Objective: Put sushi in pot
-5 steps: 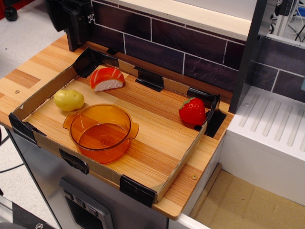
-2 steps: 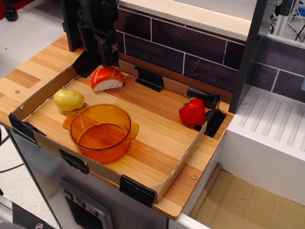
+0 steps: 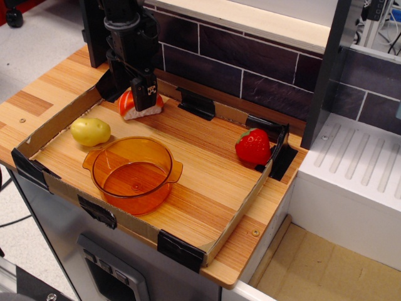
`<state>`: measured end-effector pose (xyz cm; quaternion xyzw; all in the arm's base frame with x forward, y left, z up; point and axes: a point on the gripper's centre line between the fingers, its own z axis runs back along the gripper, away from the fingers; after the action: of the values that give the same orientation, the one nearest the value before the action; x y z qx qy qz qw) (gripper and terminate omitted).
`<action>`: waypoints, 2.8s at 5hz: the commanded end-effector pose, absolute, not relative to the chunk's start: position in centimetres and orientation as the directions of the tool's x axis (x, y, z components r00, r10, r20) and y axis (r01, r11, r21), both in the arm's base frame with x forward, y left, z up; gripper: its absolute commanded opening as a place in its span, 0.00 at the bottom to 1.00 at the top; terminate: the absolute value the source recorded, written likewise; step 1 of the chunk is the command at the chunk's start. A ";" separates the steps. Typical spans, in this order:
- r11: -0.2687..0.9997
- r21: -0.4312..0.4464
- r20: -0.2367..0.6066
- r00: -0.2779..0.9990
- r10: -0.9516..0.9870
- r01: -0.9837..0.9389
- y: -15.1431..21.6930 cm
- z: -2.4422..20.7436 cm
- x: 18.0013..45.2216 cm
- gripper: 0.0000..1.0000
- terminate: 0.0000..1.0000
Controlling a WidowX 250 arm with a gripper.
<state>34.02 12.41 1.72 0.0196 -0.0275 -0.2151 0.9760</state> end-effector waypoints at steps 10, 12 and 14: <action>0.854 0.043 0.018 0.854 -0.520 0.519 4.5 6.1 22.9 0.00 0.00; 0.886 0.057 -0.001 0.887 -0.462 0.461 4.4 5.5 24.2 1.00 0.00; 0.897 0.033 0.049 0.896 -0.442 0.441 4.8 8.6 25.0 1.00 0.00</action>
<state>24.46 4.81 7.37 -0.0038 -0.0043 -0.2249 0.9744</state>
